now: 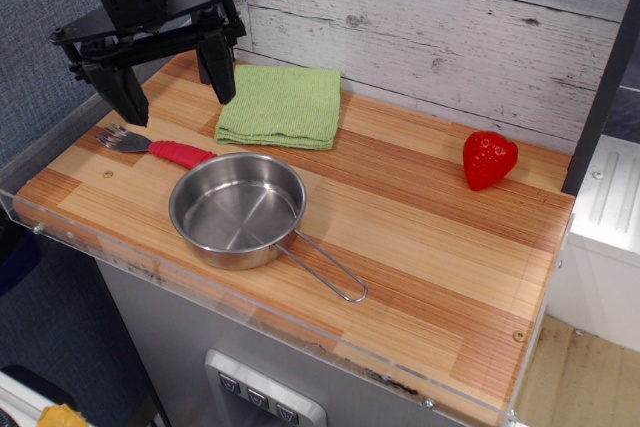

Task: Move strawberry on top of the cloth.

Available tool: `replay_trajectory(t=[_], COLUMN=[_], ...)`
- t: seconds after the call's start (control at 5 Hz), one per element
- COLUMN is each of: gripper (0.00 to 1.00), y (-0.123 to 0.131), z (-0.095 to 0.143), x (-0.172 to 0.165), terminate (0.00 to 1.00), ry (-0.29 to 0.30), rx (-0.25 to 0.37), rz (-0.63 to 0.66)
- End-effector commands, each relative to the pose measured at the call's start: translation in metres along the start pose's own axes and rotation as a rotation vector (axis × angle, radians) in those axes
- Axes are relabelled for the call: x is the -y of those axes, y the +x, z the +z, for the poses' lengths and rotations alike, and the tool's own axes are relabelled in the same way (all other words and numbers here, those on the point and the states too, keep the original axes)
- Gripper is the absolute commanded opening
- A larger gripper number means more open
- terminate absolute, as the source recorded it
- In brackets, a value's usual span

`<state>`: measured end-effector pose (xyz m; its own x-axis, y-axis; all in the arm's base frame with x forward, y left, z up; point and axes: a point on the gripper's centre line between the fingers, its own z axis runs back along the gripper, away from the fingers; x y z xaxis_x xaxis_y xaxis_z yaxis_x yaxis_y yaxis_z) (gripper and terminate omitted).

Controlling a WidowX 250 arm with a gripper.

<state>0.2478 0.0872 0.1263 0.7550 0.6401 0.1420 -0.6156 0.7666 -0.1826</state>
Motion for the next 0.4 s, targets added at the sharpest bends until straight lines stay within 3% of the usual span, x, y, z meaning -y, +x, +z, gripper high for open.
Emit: replay_trajectory(t=[0.0, 0.2], gripper=[1.00, 1.00], y=[0.000, 0.004], z=[0.000, -0.003], x=[0.000, 0.020], terminate=[0.00, 0.00], ry=[0.000, 0.006], rx=[0.000, -0.032], rz=[0.000, -0.147])
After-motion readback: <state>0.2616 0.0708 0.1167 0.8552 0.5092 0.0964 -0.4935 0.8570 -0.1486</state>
